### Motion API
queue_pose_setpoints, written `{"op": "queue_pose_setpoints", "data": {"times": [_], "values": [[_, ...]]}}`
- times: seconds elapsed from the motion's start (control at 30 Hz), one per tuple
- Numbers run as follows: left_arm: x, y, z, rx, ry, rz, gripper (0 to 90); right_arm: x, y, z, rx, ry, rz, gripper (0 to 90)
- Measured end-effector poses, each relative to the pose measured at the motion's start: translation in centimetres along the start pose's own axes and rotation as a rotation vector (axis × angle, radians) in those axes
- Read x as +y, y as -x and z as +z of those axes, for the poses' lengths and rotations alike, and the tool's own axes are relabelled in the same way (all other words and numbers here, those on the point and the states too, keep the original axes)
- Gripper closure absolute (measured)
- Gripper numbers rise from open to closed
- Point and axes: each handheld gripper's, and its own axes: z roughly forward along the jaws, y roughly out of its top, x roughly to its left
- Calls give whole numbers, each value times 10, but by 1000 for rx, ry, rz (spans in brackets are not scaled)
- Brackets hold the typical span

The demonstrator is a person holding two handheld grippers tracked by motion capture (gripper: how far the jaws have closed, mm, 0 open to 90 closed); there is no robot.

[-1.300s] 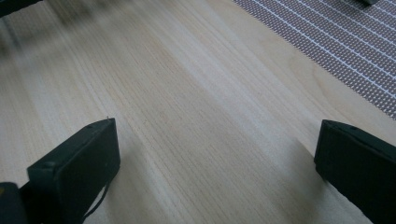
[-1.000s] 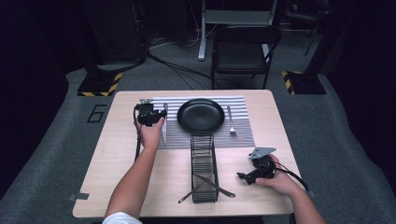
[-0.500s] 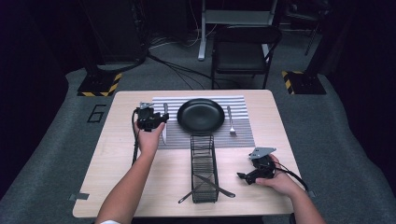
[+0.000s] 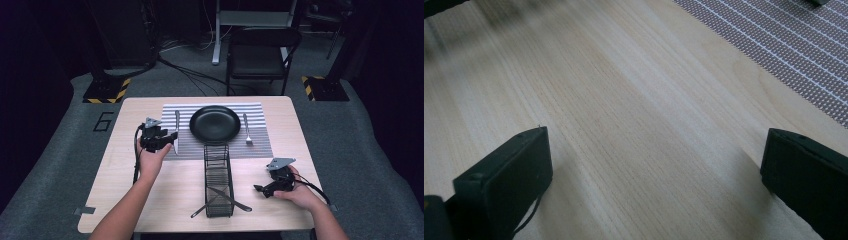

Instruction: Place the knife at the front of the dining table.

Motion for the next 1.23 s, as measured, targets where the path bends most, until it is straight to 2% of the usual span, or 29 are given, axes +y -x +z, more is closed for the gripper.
{"op": "queue_pose_setpoints", "data": {"times": [0.03, 0.13, 0.23, 0.47, 0.6, 0.73, 0.8, 0.97, 1.07, 1.17, 1.2, 1.23], "values": [[-5, 0, -4, -4, -20, 8, 507, 0, 0, 0, 0, 0, 0, 0], [-13, -1, -10, -13, -30, 14, 503, 0, 0, 0, 0, 0, -2, 0], [-22, -3, -13, -17, -41, 46, 501, 0, 0, 0, -1, -1, 4, 0], [-42, -9, -16, -32, -97, 61, 494, 0, 0, 0, 0, -1, 2, 0], [-57, -12, -18, -39, -134, 63, 490, 0, 0, 0, -1, 0, 0, 0], [-66, -14, -20, -46, -147, 68, 485, 0, 0, 0, 0, -1, 1, 0], [-75, -17, -21, -54, -161, 69, 482, 0, 0, 0, -1, -1, 4, 0], [-89, -25, -20, -45, -171, 39, 459, 0, 0, 0, 0, 0, 0, 0], [-96, -31, -18, -14, -177, 55, 439, 0, 0, 0, -1, -1, 4, 0], [-103, -40, -16, 49, -202, 100, 411, 0, -1, 0, -5, 0, 7, 0], [-103, -40, -16, 49, -202, 100, 403, 0, -1, 0, -5, 0, 7, 0], [-105, -44, -16, 75, -182, 102, 403, 0, -1, 0, -6, 0, 8, 0]]}}
